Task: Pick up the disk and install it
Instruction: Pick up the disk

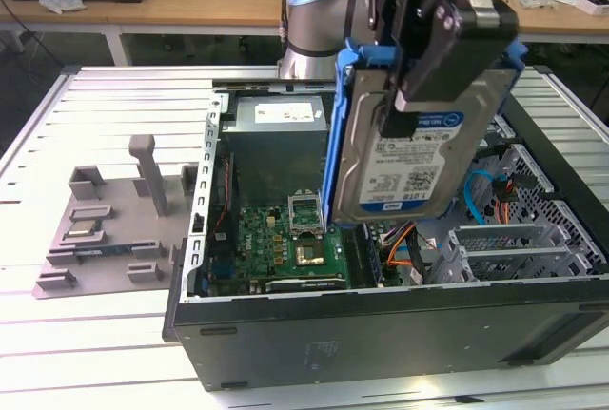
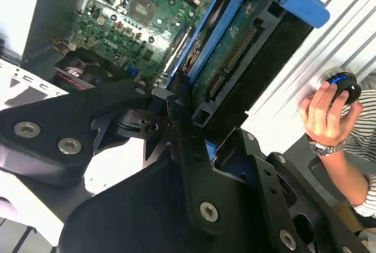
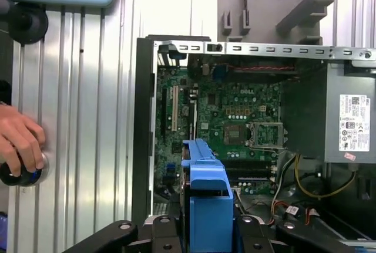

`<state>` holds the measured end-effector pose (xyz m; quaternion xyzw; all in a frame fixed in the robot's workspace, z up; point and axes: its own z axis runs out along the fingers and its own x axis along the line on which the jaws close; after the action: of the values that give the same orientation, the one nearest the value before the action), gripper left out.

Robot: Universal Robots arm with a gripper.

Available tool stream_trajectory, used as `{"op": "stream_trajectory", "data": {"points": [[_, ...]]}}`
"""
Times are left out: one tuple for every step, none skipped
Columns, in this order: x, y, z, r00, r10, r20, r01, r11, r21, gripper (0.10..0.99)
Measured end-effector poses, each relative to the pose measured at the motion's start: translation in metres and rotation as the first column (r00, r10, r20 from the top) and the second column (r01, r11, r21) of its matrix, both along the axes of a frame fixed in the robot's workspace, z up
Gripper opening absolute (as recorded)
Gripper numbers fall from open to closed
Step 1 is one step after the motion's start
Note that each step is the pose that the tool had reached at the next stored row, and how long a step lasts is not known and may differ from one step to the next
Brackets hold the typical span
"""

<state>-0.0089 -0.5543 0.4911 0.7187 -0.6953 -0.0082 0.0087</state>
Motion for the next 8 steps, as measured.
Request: {"op": "stream_trajectory", "data": {"points": [[0.0028,-0.0014,-0.0002,1.0000,0.000,-0.0005,0.000,1.0000,0.000,0.369],[0.0061,-0.0025,-0.0004,1.0000,0.000,-0.0009,0.000,1.0000,0.000,0.369],[0.0114,-0.0037,-0.0007,1.0000,0.000,-0.0014,0.000,1.0000,0.000,0.369],[0.0155,-0.0045,-0.0009,1.0000,0.000,-0.0019,0.000,1.0000,0.000,0.369],[0.0199,-0.0052,-0.0012,1.0000,0.000,-0.0023,0.000,1.0000,0.000,0.369],[0.0246,-0.0059,-0.0015,1.0000,0.000,-0.0028,0.000,1.0000,0.000,0.369],[0.0295,-0.0064,-0.0017,1.0000,0.000,-0.0033,0.000,1.0000,0.000,0.369],[0.0339,-0.0069,-0.0020,1.0000,0.000,-0.0037,0.000,1.0000,0.000,0.369]]}}
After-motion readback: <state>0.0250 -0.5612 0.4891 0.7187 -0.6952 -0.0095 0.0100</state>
